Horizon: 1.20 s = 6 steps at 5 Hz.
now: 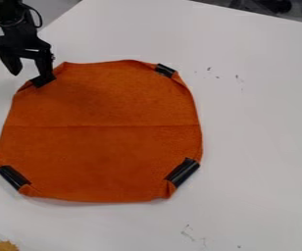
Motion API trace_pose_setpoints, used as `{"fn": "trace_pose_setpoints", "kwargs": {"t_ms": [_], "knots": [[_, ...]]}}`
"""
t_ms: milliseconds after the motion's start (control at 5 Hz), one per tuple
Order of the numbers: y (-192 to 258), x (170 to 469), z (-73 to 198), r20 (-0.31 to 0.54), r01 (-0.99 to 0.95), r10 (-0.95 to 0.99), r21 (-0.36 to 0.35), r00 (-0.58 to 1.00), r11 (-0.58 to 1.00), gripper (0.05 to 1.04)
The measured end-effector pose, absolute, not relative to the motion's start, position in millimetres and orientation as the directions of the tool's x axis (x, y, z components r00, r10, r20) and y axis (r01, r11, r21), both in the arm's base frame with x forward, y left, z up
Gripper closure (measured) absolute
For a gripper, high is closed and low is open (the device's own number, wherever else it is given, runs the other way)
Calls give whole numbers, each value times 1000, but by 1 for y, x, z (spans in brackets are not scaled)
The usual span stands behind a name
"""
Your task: Fold the cloth from bottom right to top left
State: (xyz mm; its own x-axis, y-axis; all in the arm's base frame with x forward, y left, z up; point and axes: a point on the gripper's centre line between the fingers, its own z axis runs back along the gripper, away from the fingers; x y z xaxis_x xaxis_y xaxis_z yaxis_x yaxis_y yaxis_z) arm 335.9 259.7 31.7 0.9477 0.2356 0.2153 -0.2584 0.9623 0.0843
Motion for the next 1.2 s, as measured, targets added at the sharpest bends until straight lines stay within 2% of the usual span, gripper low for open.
{"fn": "trace_pose_setpoints", "kwargs": {"t_ms": [200,400,600,800,1000,1200], "knots": [[256,333,16,181,-255,240,65,954,965,83],[256,330,14,174,-261,246,69,954,963,84],[253,317,23,193,-288,266,100,945,952,85],[246,291,55,259,-362,311,177,914,915,85],[232,261,75,313,-454,382,202,870,868,85],[219,212,70,308,-588,524,169,794,791,85]]}}
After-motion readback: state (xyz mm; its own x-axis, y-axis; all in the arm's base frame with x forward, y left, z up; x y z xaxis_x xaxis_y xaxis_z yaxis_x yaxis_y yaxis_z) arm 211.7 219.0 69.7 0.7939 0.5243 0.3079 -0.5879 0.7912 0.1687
